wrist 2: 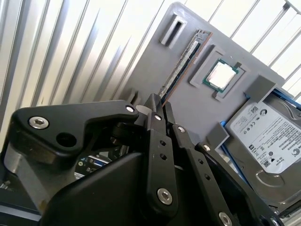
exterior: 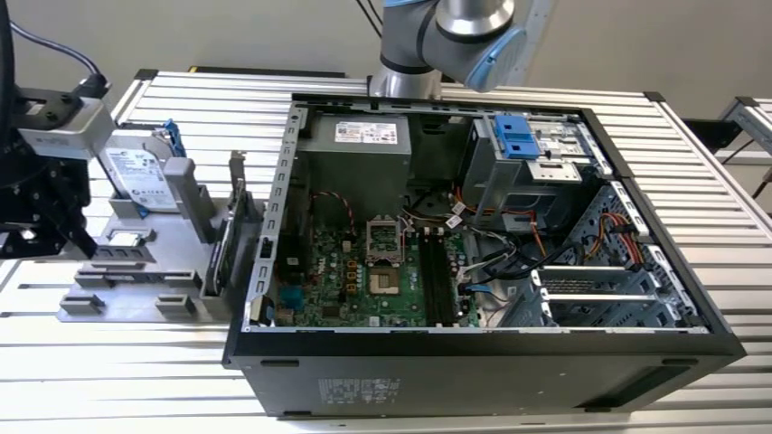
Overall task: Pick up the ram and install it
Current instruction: 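Pick up the ram and move it above insertion slot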
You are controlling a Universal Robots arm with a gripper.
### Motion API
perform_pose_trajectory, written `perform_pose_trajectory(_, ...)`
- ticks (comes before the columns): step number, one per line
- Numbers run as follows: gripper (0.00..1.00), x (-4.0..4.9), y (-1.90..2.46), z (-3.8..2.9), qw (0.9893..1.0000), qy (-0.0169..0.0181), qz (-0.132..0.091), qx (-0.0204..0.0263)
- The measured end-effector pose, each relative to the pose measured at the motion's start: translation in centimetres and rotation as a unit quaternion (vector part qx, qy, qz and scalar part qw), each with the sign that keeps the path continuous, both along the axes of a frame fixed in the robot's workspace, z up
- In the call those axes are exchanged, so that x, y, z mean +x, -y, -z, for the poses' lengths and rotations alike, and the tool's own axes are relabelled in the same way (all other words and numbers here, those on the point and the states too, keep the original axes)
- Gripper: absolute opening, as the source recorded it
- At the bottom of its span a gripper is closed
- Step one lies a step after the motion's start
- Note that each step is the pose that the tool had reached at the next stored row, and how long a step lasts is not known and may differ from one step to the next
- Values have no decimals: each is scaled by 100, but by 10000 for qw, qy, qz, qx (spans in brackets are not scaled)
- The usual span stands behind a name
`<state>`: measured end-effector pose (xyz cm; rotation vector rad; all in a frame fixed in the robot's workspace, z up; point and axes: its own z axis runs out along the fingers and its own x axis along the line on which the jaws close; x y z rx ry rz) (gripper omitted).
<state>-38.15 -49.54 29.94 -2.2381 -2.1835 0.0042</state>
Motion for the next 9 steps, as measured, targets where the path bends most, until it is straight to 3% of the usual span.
perform_pose_trajectory(9, 0, 0, 0, -45, 10000, 0, 3, 0)
